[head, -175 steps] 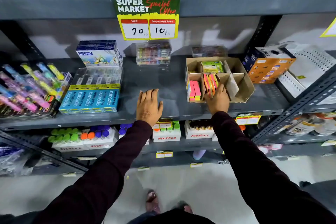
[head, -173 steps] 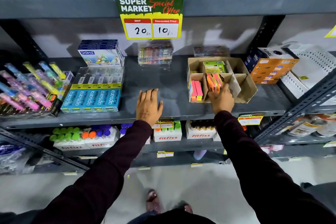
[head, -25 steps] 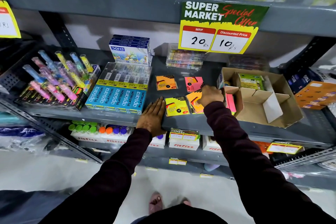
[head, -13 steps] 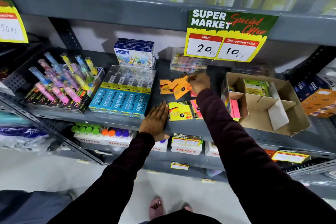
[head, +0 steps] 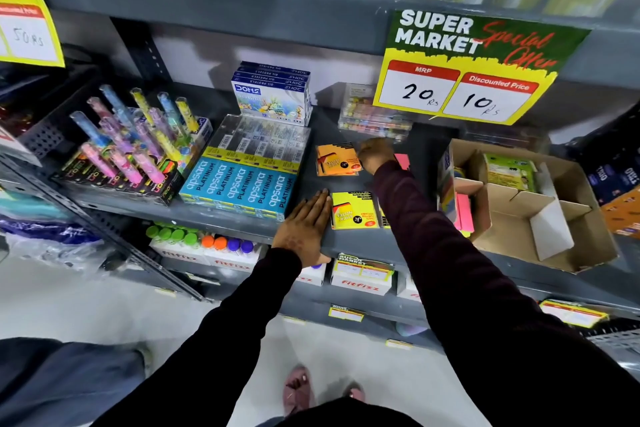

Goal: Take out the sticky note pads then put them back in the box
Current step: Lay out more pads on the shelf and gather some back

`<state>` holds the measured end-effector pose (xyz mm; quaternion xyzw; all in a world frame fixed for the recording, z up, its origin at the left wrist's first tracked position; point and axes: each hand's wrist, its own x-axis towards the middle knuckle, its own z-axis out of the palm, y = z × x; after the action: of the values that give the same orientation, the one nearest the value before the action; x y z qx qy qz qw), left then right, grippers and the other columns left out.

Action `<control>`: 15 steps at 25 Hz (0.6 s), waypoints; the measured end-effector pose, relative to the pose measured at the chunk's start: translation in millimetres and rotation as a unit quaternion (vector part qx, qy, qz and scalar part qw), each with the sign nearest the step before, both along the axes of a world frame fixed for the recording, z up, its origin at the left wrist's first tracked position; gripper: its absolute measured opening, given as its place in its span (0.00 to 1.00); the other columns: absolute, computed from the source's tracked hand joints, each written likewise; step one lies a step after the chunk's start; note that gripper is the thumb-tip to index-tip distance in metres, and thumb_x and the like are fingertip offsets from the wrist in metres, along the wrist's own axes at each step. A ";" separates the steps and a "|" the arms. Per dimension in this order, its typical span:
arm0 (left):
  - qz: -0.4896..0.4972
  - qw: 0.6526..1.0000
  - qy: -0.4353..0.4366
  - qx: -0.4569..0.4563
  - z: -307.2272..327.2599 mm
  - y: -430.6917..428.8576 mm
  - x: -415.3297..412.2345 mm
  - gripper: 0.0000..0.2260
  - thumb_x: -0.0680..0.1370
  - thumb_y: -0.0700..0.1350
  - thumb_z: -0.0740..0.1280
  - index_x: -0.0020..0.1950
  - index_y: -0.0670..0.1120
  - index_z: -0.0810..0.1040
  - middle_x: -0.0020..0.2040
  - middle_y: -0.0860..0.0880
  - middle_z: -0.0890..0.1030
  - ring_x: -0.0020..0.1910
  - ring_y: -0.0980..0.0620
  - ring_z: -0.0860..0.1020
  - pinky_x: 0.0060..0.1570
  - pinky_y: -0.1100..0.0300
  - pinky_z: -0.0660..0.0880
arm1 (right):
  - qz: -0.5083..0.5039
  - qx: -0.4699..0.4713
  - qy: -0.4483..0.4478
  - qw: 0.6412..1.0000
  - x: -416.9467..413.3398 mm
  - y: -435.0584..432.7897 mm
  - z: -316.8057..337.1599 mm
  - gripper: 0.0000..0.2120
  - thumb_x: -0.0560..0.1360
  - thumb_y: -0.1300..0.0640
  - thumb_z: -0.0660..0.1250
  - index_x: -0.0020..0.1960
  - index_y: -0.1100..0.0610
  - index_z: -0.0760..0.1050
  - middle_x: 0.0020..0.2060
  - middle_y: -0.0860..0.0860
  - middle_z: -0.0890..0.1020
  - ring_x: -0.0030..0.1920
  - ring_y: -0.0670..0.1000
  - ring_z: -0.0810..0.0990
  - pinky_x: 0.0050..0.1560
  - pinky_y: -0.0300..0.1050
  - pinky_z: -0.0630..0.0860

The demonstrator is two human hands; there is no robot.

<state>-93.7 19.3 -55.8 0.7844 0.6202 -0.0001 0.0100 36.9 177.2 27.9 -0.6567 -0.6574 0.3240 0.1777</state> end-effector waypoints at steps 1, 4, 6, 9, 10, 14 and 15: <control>0.001 1.000 -0.004 -0.004 0.5 -0.1 -0.1 0.43 0.73 0.60 0.61 0.75 0.40 0.40 0.78 0.44 0.43 0.76 0.49 0.44 0.75 0.53 0.45 | -0.005 0.012 0.004 1.000 9.0 -4.0 5.1 0.10 0.74 0.71 0.62 0.51 0.70 0.80 0.48 0.62 0.82 0.54 0.54 0.80 0.49 0.41 0.73; 0.001 1.000 -0.012 -0.017 2.4 -0.2 -0.8 0.49 0.69 0.64 0.64 0.75 0.41 0.40 0.78 0.45 0.43 0.76 0.49 0.44 0.75 0.54 0.44 | -0.025 0.039 -0.088 0.995 47.0 -26.9 23.2 0.11 0.74 0.65 0.66 0.55 0.68 0.79 0.57 0.62 0.82 0.60 0.60 0.80 0.58 0.46 0.76; 0.002 1.000 -0.014 -0.014 2.3 -0.6 -1.1 0.51 0.68 0.64 0.67 0.75 0.41 0.40 0.77 0.46 0.43 0.76 0.49 0.45 0.75 0.54 0.44 | 0.002 0.021 -0.219 0.976 70.6 -48.7 29.1 0.15 0.74 0.61 0.68 0.58 0.68 0.76 0.58 0.63 0.81 0.60 0.61 0.79 0.58 0.48 0.76; 0.001 0.999 -0.039 0.012 3.5 -3.0 -0.1 0.53 0.61 0.60 0.75 0.75 0.39 0.51 0.77 0.42 0.54 0.75 0.45 0.56 0.73 0.49 0.51 | 0.056 -0.026 -0.291 0.955 85.7 -76.9 22.9 0.21 0.73 0.55 0.71 0.60 0.66 0.74 0.58 0.62 0.80 0.60 0.60 0.79 0.59 0.48 0.75; 0.001 0.999 -0.047 0.015 4.0 -4.0 0.3 0.53 0.59 0.59 0.77 0.74 0.38 0.54 0.76 0.41 0.57 0.74 0.43 0.59 0.72 0.47 0.54 | 0.058 -0.030 -0.291 0.954 86.5 -81.2 18.4 0.21 0.73 0.54 0.71 0.59 0.66 0.74 0.58 0.61 0.81 0.60 0.60 0.79 0.58 0.48 0.75; 0.005 0.998 -0.054 0.012 7.0 -6.9 1.0 0.53 0.60 0.59 0.76 0.74 0.39 0.53 0.76 0.41 0.56 0.74 0.43 0.57 0.72 0.48 0.52 | 0.026 -0.017 -0.277 0.960 83.2 -88.0 12.2 0.19 0.72 0.55 0.72 0.59 0.64 0.75 0.57 0.61 0.81 0.59 0.60 0.80 0.57 0.50 0.77; 0.007 0.999 -0.050 0.012 7.3 -6.8 1.3 0.53 0.61 0.59 0.76 0.75 0.39 0.52 0.76 0.41 0.55 0.75 0.43 0.56 0.72 0.48 0.51 | 0.018 -0.007 -0.281 0.960 82.9 -87.8 11.7 0.18 0.72 0.57 0.71 0.59 0.64 0.75 0.57 0.61 0.81 0.59 0.61 0.80 0.56 0.50 0.77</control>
<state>-92.4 12.4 -48.5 0.7792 0.6243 0.0470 0.0312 119.9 89.4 39.6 -0.7107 -0.6901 0.1344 -0.0245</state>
